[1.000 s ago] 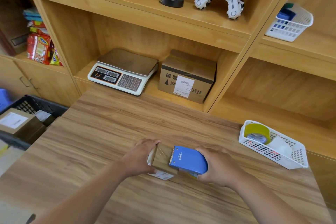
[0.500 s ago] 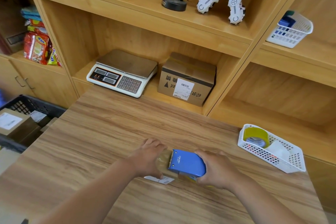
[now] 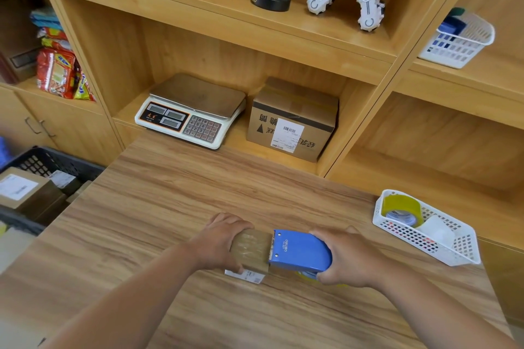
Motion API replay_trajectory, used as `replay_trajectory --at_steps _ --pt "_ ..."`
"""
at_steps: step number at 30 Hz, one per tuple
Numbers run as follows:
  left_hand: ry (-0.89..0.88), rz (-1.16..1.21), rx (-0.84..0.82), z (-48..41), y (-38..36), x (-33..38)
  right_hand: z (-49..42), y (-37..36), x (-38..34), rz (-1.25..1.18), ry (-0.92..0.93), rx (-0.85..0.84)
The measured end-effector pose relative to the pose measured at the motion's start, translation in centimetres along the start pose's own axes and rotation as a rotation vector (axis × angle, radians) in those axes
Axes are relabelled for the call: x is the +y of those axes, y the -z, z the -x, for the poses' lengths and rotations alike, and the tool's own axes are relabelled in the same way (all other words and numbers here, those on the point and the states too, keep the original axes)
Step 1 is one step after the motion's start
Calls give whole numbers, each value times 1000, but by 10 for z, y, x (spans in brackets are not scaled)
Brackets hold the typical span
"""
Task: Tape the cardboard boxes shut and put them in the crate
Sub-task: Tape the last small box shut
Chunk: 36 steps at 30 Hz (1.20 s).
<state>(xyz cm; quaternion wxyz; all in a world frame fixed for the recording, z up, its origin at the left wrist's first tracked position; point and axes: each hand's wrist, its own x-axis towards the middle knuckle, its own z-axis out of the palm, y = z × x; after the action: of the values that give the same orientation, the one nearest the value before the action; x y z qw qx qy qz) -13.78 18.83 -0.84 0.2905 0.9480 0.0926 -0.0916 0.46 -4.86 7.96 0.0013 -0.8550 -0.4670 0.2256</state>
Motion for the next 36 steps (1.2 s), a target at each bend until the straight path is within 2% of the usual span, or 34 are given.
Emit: replay_trajectory --at_steps 9,16,24,29,36 --pt "35 24 -57 -1 3 3 16 -12 28 -2 -41 -25" --pt "57 20 -89 -3 7 9 28 -15 52 24 -76 21" --pt "50 -274 -197 -9 11 39 28 -14 52 83 -82 49" --pt "-21 -226 -95 -21 -11 75 29 -14 53 87 -89 35" --pt "-26 43 -17 -23 -26 86 32 -15 56 81 -100 21"
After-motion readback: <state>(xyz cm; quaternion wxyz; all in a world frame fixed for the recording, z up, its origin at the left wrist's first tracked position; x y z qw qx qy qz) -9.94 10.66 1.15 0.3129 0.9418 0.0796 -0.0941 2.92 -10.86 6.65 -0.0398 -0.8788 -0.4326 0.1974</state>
